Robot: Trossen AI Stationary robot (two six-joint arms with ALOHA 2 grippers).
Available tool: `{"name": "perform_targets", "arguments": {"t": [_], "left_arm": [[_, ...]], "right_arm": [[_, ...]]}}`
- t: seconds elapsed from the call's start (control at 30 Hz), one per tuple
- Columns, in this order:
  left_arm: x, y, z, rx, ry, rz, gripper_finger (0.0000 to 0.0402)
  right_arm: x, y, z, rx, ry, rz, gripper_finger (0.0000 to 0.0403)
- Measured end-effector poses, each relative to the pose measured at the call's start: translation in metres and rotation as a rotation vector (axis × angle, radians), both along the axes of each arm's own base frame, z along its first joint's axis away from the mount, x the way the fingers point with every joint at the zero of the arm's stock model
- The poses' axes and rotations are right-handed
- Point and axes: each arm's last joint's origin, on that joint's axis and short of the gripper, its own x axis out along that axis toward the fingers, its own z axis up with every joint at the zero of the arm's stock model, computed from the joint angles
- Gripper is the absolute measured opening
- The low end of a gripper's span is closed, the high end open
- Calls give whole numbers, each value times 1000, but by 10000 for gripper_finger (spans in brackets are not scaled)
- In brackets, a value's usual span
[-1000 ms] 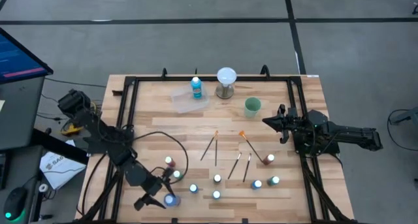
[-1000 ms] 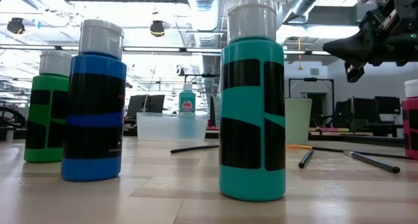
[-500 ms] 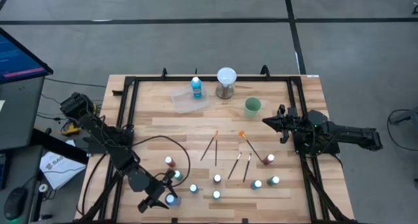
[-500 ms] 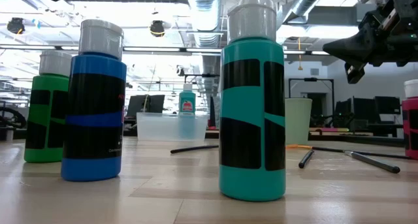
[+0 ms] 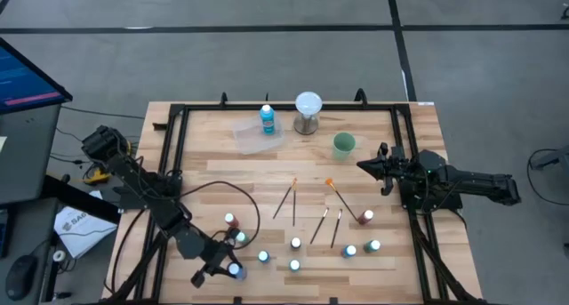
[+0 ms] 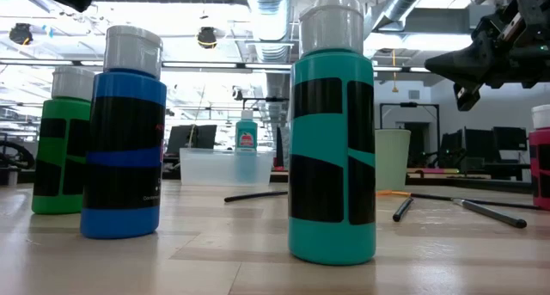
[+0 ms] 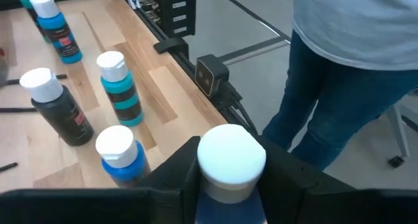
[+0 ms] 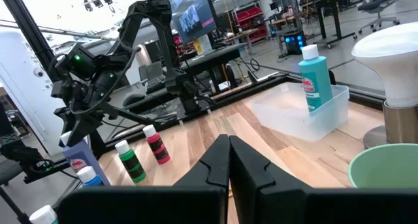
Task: Pick & Place Paint Supplies
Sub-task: Put the big purple paint bottle into the transparent bin
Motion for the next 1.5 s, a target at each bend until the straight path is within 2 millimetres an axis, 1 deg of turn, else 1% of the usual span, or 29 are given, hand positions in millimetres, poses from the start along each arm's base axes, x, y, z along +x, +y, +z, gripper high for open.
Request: {"name": "perform_targets", "arguments": {"t": [0.17,0.3,0.43,0.57,0.67,0.77,0.83,0.93,1.03,1.13,1.3,1.4,1.5], "left_arm": [[2,2,1,-43,14,56,117],[5,0,4,-63,-10,62,119],[10,-5,21,-127,-50,71,113],[11,-5,31,-171,-55,116,118],[8,1,48,-243,-98,179,119],[0,12,67,-287,-170,268,114],[-5,23,82,-306,-243,352,114],[-13,44,104,-299,-366,529,121],[-17,71,120,-234,-469,740,124],[-16,99,130,-132,-537,919,117],[-5,147,134,41,-571,1149,117],[4,173,131,177,-555,1223,122],[16,199,122,248,-518,1255,120]], "right_arm": [[0,0,0,0,0,0,0],[0,0,0,0,1,0,0],[0,0,0,0,1,0,0],[0,0,0,0,4,0,0],[0,0,0,0,5,0,0],[0,0,0,0,5,0,0],[0,0,-1,0,7,0,0],[0,0,-1,1,9,0,0],[0,0,-2,2,18,0,0],[0,0,-2,2,17,0,0],[0,0,-2,2,18,1,0],[0,0,-2,2,18,1,0],[0,0,-2,2,18,0,0]]}}
